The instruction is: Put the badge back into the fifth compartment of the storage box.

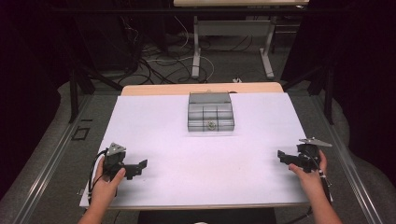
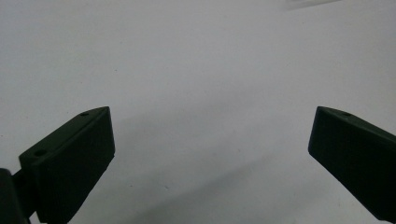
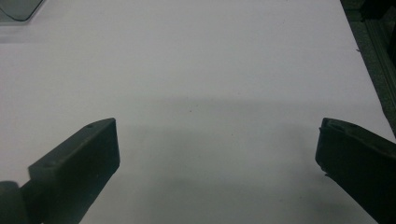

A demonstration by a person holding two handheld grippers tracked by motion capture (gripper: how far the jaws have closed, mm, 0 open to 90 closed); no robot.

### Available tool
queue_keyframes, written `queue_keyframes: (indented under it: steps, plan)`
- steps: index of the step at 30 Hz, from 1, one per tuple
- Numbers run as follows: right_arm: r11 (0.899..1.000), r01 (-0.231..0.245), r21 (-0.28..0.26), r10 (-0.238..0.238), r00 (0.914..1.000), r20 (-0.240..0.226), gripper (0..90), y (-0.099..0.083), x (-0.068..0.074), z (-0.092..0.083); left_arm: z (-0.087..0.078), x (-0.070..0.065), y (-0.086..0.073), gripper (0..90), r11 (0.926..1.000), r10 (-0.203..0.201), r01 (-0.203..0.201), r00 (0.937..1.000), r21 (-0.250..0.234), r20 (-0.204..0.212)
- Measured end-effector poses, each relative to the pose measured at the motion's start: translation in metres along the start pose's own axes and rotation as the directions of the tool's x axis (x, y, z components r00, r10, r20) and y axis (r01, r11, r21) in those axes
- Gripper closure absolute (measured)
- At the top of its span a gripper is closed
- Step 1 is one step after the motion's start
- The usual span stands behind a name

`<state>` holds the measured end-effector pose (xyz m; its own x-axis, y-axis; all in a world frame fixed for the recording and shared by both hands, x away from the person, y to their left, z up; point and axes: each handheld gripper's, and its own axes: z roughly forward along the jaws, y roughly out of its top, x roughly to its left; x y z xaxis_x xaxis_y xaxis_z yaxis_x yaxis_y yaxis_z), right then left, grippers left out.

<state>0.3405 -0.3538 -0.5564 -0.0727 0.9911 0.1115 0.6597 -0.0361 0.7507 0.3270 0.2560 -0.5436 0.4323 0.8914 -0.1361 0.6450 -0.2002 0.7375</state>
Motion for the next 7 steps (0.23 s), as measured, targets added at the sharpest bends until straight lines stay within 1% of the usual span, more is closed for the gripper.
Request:
queue_keyframes:
  steps: [1,3,5,6,7]
  plan:
    - [1.000,0.002,-0.005,-0.002,1.0000,0.008,0.0,-0.0001,0.0002,0.0004,0.0001,0.0000,0.0000,0.6,1.0000,0.000,0.000,1.0000,0.000,-0.001]
    - [1.000,-0.003,0.000,0.003,1.0000,0.003,0.0,0.0000,0.0004,0.0001,-0.0002,-0.0002,0.0002,0.6,1.0000,-0.001,0.001,1.0000,0.000,-0.001]
    - [1.000,0.000,-0.012,0.000,1.0000,0.006,0.0,-0.0001,0.0005,0.0006,-0.0005,-0.0005,0.0002,0.7,1.0000,-0.001,0.001,1.0000,-0.001,-0.001]
    - [1.000,0.012,-0.014,-0.012,0.9999,0.005,0.0,0.0001,-0.0002,0.0006,-0.0008,-0.0002,0.0002,0.6,1.0000,0.004,-0.004,1.0000,0.002,-0.002]
    - [1.000,0.013,-0.011,-0.013,0.9999,0.006,0.0,0.0002,-0.0001,0.0001,-0.0008,-0.0002,0.0001,0.6,1.0000,0.006,-0.006,1.0000,0.001,-0.003]
